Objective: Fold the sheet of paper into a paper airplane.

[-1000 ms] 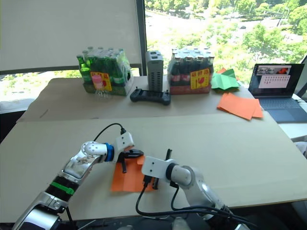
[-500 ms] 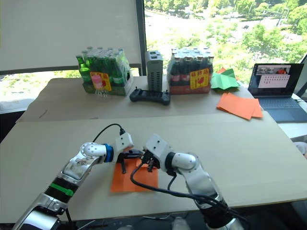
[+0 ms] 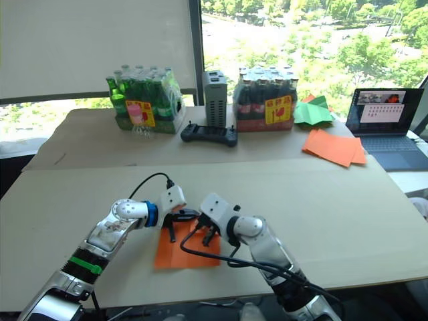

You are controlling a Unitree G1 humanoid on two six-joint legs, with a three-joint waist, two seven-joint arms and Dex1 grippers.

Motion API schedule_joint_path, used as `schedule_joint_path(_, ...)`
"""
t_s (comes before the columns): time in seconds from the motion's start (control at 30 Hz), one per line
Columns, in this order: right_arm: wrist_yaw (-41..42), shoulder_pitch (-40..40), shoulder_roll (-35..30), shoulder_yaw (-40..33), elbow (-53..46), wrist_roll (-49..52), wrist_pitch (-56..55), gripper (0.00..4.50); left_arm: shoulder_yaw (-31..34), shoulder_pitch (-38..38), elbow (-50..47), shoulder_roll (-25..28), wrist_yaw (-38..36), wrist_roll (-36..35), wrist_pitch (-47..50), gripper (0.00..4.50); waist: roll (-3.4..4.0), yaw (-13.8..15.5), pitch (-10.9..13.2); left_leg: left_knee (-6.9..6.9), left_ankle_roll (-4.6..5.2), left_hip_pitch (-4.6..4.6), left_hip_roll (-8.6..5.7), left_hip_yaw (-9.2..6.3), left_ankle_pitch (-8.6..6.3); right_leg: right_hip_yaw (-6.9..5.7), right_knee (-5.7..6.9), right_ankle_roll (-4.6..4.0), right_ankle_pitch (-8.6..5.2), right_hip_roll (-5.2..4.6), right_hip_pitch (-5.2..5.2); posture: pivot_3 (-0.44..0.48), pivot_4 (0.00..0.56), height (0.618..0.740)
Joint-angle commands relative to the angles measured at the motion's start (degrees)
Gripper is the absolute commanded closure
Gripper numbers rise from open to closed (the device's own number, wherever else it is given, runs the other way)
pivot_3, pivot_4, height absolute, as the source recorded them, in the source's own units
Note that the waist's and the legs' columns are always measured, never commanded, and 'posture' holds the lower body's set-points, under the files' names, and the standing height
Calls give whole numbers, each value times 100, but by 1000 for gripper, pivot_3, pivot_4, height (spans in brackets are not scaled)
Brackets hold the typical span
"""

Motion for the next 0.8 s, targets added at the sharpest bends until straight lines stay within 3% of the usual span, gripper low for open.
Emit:
schedule_joint_path(0.03,-56,-124,56,29,-142,43,-151,4461,-94,147,56,47,-3,153,110,4500,0,0,0,0,0,0,0,0,0,0,0,0,0,0,0,0,150,723)
schedule_joint_path(0.8,-202,-18,18,279,164,15,565,4461,-98,124,41,55,15,175,116,4500,8,-2,-9,0,0,2,0,0,0,0,1,0,0,0,2,0,150,723)
